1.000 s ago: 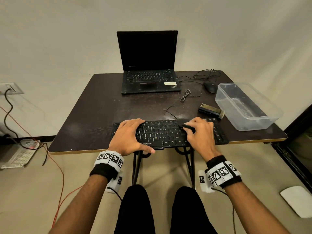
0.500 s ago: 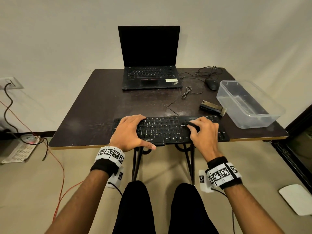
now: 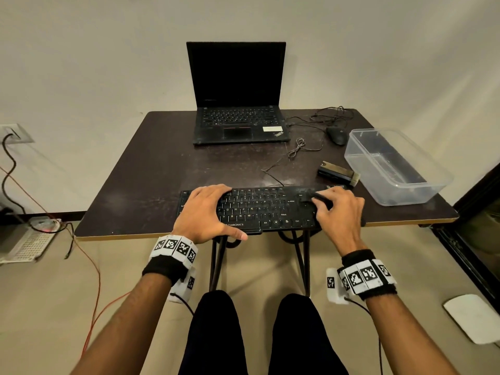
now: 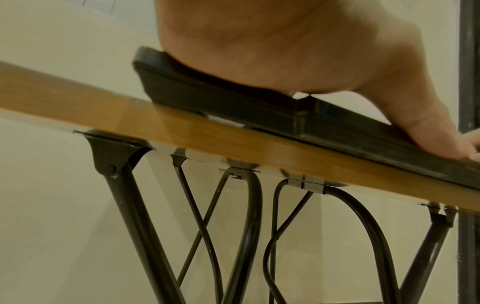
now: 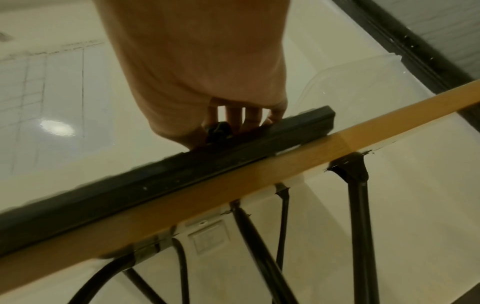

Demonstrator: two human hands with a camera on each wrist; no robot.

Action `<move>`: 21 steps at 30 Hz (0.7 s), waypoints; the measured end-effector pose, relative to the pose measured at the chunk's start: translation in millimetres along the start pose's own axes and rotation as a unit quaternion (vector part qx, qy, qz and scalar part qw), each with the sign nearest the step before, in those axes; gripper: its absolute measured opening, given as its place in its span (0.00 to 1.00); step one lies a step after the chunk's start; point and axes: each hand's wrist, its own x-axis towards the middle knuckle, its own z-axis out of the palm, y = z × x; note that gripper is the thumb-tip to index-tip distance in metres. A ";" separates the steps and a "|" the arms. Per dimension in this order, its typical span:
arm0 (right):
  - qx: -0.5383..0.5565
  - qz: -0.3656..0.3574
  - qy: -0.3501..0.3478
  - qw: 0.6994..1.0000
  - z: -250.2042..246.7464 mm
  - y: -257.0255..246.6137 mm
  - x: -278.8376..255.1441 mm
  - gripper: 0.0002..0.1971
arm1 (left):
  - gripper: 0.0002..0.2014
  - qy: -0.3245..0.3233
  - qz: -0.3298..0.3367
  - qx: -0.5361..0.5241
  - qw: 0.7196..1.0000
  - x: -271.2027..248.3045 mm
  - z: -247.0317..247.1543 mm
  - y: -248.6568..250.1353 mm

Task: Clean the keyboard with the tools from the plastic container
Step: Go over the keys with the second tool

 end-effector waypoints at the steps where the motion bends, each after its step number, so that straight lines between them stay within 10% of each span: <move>1: 0.004 -0.019 -0.015 1.000 1.3 -5.7 -3.1 0.07 | 0.65 0.000 -0.003 -0.002 1.000 -0.1 -0.2 -0.6; 21: -0.024 -0.049 -0.028 0.998 -6.6 -6.5 -26.4 0.05 | 0.63 -0.007 -0.001 0.007 1.000 3.7 1.8 -3.7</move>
